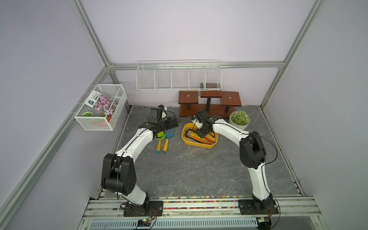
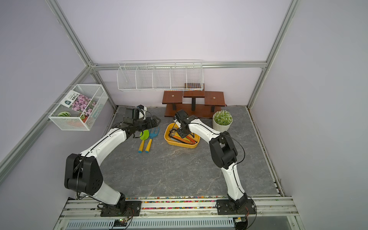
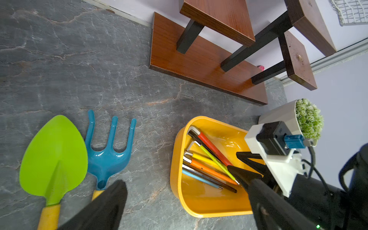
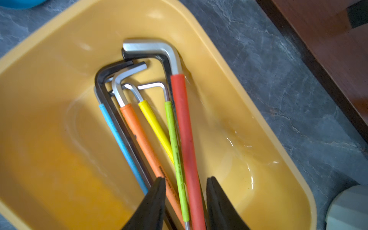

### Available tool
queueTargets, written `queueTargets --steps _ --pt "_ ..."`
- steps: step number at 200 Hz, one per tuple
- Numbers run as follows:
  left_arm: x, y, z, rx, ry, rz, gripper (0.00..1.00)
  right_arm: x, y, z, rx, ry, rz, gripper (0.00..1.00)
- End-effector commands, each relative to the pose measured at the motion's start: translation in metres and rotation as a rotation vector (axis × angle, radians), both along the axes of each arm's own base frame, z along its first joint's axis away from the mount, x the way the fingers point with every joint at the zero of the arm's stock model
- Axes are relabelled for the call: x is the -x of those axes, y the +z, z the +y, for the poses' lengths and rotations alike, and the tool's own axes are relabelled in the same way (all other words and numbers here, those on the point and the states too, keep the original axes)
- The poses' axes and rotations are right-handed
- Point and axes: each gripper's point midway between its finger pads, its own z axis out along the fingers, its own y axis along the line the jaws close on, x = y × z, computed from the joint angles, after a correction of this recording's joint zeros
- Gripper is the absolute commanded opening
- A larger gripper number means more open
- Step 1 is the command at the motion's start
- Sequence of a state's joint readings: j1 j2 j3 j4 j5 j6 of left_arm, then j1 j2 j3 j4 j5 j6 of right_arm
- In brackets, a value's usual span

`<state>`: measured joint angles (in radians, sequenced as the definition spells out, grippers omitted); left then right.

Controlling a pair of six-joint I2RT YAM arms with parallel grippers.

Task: Put the hex key on the desktop into the storage box
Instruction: Place the Allen key in the storage box, then reset both arms

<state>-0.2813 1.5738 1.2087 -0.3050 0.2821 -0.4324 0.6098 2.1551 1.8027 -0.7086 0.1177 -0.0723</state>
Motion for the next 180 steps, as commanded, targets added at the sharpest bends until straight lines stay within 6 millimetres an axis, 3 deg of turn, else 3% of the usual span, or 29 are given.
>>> queueTargets --steps 1,34,65,96,100,102,106,143,180 --pt "-0.001 0.016 0.014 -0.035 0.049 -0.094 1.0 0.001 0.04 -0.008 -0.028 -0.031 -0.087 0.42" --pt "0.0 0.026 0.04 -0.108 0.159 -0.211 1.0 0.006 0.081 -0.027 -0.106 -0.126 -0.238 0.52" --pt "0.015 0.04 0.055 -0.164 0.182 -0.395 1.0 0.024 0.1 -0.062 -0.12 -0.262 -0.332 0.61" --pt "0.034 0.041 0.068 -0.297 0.271 -0.524 1.0 0.047 0.097 -0.106 -0.09 -0.385 -0.429 0.76" --pt "0.035 0.04 0.071 -0.321 0.29 -0.533 1.0 0.051 0.096 -0.11 -0.085 -0.393 -0.44 0.81" --pt "0.036 0.04 0.072 -0.329 0.296 -0.537 1.0 0.053 0.093 -0.113 -0.078 -0.397 -0.441 0.93" --pt "0.036 0.039 0.075 -0.348 0.312 -0.541 1.0 0.056 0.091 -0.118 -0.069 -0.406 -0.449 0.99" --pt "0.041 0.019 0.102 -0.472 0.419 -0.514 1.0 0.083 0.085 -0.171 0.052 -0.527 -0.544 0.99" --pt "0.05 -0.006 0.137 -0.625 0.564 -0.479 1.0 0.102 0.074 -0.21 0.102 -0.624 -0.636 0.99"
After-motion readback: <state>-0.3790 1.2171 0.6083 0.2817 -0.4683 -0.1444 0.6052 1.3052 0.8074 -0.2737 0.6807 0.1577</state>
